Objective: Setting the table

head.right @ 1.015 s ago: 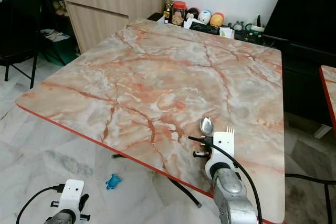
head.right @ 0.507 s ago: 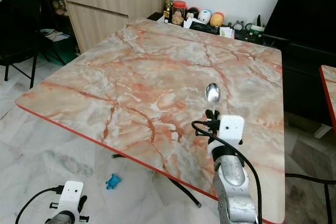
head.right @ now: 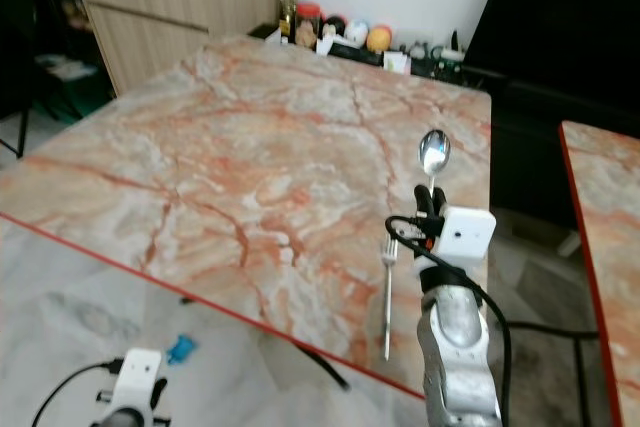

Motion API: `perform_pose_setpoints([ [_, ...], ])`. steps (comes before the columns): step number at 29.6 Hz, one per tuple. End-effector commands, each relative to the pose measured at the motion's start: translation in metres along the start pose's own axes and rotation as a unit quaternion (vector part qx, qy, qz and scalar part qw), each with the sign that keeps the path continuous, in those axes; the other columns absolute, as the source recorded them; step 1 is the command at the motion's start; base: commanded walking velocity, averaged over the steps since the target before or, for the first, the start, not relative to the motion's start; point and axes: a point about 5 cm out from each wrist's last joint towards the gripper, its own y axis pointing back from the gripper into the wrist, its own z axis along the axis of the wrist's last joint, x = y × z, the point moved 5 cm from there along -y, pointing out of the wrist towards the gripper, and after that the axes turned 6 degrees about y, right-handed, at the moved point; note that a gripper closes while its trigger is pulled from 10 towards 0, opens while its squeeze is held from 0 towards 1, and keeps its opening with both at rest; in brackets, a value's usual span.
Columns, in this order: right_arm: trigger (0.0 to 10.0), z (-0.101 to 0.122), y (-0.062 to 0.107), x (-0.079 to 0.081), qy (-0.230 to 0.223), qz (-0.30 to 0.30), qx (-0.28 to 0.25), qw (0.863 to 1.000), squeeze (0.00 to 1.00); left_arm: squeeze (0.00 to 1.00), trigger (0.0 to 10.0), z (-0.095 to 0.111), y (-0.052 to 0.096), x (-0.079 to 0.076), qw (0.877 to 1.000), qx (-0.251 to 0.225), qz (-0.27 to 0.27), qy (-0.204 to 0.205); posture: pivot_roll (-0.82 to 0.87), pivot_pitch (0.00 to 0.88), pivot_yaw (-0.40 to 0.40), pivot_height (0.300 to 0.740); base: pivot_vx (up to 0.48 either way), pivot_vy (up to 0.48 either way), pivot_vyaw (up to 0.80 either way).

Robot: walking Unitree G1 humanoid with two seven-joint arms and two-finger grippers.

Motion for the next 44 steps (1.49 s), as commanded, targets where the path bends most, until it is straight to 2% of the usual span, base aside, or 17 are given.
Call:
perform_pose_setpoints([
  [1, 10.0, 0.005, 0.0, -0.012, 0.003, -0.013, -0.013, 1.0, 0.0, 0.0, 10.0, 0.001, 0.0, -0.008, 1.0, -0.005, -0.01, -0.005, 0.12, 0.0, -0.074, 0.74, 0.0, -0.48, 0.0],
  [13, 10.0, 0.012, -0.002, -0.009, -0.003, -0.01, -0.029, 1.0, 0.0, 0.0, 10.0, -0.004, 0.002, -0.006, 1.0, 0.001, -0.006, -0.002, 0.12, 0.0, -0.075, 0.74, 0.0, -0.48, -0.68],
  [28, 10.0, 0.017, -0.003, -0.007, -0.002, -0.009, -0.042, 0.999, 0.0, 0.0, 10.0, -0.013, 0.005, -0.004, 1.0, 0.012, 0.003, 0.001, 0.12, 0.0, -0.078, 0.74, 0.0, -0.48, 0.0],
  [32, 10.0, 0.018, -0.003, -0.006, -0.002, -0.007, -0.044, 0.999, 0.0, 0.0, 10.0, -0.021, 0.007, 0.002, 0.999, 0.029, 0.019, 0.018, 0.12, 0.0, -0.077, 0.74, 0.0, -0.327, 0.0],
  [37, 10.0, 0.019, -0.004, -0.007, -0.002, -0.008, -0.044, 0.999, 0.0, 0.0, 10.0, -0.031, 0.011, 0.004, 0.999, 0.04, 0.019, 0.011, 0.12, 0.0, -0.078, 0.74, 0.0, 0.0, 0.0],
  [44, 10.0, 0.024, -0.005, -0.007, -0.002, -0.008, -0.051, 0.999, 0.0, 0.0, 10.0, -0.045, 0.016, 0.006, 0.998, 0.059, 0.02, 0.012, 0.12, 0.0, -0.079, 0.74, 0.0, -0.395, 0.0],
])
